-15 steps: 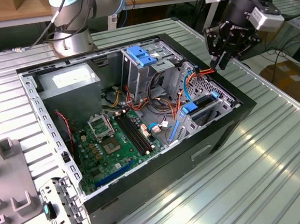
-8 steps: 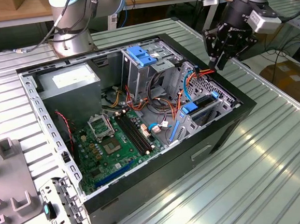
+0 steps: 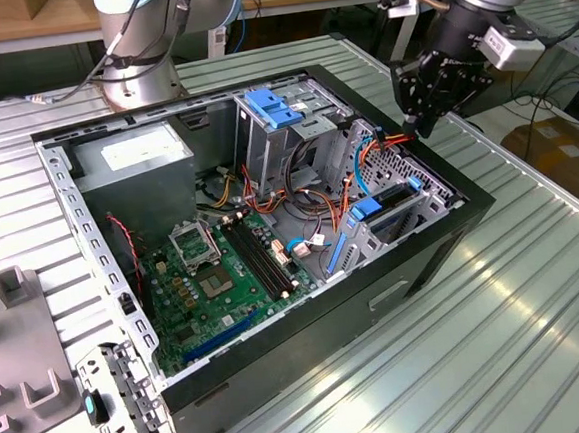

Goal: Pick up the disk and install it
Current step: 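Insert the first disk wire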

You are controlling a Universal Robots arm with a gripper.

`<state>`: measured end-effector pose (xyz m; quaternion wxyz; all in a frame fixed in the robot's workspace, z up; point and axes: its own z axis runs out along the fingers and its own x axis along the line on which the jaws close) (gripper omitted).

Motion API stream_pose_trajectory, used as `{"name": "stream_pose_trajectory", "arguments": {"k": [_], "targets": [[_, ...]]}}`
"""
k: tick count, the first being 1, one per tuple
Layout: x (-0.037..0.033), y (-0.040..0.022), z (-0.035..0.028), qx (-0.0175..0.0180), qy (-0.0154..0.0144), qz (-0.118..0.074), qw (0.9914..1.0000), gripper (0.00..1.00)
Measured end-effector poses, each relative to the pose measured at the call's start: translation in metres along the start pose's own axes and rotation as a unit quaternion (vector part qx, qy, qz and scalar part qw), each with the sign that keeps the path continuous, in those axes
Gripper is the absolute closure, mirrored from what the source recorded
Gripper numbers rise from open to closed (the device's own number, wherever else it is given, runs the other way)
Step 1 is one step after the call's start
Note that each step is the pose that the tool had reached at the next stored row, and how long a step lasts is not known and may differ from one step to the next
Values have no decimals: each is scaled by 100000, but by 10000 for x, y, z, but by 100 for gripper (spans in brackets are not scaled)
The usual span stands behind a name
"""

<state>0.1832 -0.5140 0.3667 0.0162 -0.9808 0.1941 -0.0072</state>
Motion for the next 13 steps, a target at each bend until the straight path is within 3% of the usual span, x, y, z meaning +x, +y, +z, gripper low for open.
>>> {"name": "stream_pose_trajectory", "arguments": {"k": [4, 8, 13], "targets": [[-1, 0, -9, 18, 1, -88, 100000, 84], [0, -1, -58, -3, -3, -91, 100000, 84], [-16, 4, -63, -30, 6, -94, 100000, 84]]}}
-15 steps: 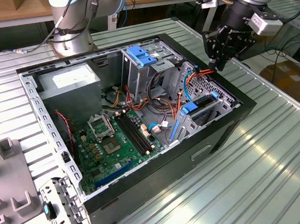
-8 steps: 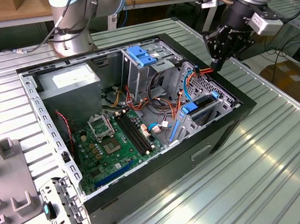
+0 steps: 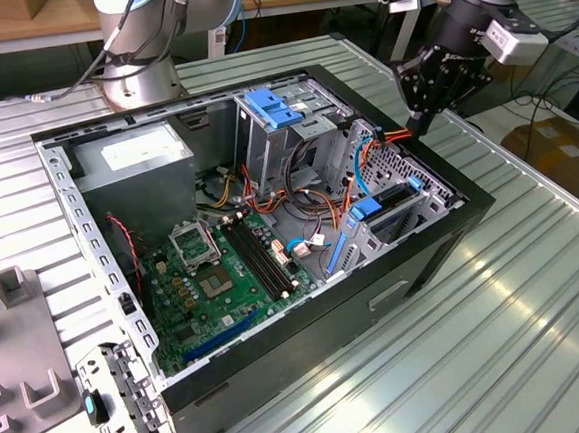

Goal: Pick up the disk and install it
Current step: 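Insert the first disk wire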

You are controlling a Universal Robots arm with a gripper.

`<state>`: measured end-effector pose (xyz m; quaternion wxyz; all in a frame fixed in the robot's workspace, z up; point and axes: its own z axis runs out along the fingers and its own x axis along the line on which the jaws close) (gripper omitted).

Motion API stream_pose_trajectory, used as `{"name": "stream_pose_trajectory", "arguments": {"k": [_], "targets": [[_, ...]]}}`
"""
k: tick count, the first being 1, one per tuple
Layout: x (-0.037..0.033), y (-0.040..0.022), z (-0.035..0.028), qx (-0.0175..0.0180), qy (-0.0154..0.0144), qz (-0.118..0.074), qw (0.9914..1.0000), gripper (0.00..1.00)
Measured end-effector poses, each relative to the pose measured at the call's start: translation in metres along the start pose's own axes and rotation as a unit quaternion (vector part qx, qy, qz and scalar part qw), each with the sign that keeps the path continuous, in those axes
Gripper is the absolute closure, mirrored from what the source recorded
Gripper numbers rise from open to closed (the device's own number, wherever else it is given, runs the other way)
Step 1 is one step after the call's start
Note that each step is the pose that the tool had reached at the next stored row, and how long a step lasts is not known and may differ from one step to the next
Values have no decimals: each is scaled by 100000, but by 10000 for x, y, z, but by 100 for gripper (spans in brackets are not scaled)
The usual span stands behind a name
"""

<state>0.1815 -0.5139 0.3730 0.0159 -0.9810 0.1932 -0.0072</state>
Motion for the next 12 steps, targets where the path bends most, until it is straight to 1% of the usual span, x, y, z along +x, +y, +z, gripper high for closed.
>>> {"name": "stream_pose_trajectory", "arguments": {"k": [1, 6, 10, 12], "targets": [[-23, 11, 0, 5, -2, 2, 100000, 84], [-66, 28, -1, 7, -3, 40, 100000, 84], [-115, 48, -2, 3, 1, 164, 100000, 84], [-115, 49, -2, -5, 50, 1575, 99988, 84]]}}
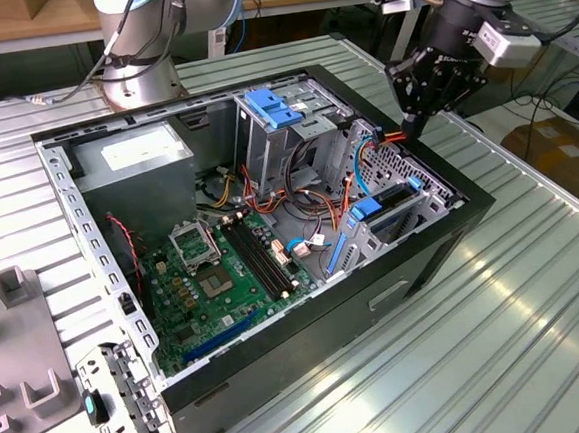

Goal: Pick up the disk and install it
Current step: 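Insert the first disk wire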

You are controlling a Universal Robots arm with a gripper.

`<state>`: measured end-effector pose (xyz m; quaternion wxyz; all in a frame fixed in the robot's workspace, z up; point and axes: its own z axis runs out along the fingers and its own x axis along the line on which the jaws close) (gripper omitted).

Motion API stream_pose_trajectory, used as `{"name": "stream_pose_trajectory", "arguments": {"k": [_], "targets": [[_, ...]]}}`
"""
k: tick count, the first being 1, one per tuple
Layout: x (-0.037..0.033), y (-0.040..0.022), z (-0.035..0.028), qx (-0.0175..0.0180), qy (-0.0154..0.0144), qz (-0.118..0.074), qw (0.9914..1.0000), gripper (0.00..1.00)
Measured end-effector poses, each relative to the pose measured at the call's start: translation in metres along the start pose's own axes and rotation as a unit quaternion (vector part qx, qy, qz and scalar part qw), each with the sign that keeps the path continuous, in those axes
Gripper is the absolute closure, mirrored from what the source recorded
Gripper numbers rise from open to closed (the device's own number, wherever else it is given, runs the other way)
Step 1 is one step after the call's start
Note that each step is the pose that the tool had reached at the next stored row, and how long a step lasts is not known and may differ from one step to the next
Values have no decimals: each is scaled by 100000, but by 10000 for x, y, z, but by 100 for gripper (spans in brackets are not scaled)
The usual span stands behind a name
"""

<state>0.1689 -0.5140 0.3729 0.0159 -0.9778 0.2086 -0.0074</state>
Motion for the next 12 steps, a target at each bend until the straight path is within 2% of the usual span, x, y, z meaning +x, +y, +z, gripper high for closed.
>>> {"name": "stream_pose_trajectory", "arguments": {"k": [3, 9, 12], "targets": [[-1, 0, 0, -12, 54, 1637, 99987, 84], [-69, 32, -1, -13, 60, 1883, 99982, 84], [-69, 31, -1, -32, 134, 3839, 99926, 84]]}}
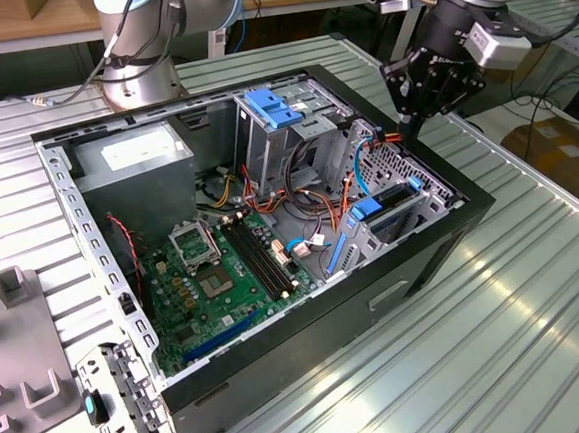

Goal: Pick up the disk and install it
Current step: 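Insert the first disk wire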

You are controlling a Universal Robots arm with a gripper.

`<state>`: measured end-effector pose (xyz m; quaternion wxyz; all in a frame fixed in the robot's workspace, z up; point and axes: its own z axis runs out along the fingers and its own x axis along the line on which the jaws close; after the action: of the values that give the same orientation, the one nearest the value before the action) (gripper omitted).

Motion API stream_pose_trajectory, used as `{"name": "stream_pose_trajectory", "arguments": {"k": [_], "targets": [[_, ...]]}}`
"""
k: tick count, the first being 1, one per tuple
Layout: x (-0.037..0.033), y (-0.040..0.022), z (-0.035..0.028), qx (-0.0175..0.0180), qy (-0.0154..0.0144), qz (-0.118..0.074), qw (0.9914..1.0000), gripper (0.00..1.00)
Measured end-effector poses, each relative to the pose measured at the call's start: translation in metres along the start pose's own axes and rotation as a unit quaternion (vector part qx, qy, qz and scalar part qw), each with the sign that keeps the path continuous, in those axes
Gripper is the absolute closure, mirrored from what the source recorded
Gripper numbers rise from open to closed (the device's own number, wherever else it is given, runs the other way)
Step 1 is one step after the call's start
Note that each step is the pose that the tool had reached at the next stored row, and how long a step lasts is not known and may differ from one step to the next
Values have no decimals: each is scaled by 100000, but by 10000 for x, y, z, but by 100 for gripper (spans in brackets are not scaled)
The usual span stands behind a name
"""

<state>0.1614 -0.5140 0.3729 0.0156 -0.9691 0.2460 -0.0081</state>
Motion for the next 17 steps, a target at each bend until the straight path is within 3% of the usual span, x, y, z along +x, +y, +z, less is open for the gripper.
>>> {"name": "stream_pose_trajectory", "arguments": {"k": [2, 7, 9, 11, 12, 16, 17], "targets": [[0, 1, 1, -15, 64, 1977, 99980, 84], [0, 0, 2, -55, 232, 6813, 99767, 84], [0, 1, 3, -72, 311, 9162, 99579, 84], [0, 1, 4, -99, 420, 12324, 99237, 84], [-5, 3, 4, -106, 449, 13195, 99125, 84], [-37, 22, 4, -108, 457, 13418, 99095, 84], [-37, 22, 4, -109, 480, 14137, 98995, 84]]}}
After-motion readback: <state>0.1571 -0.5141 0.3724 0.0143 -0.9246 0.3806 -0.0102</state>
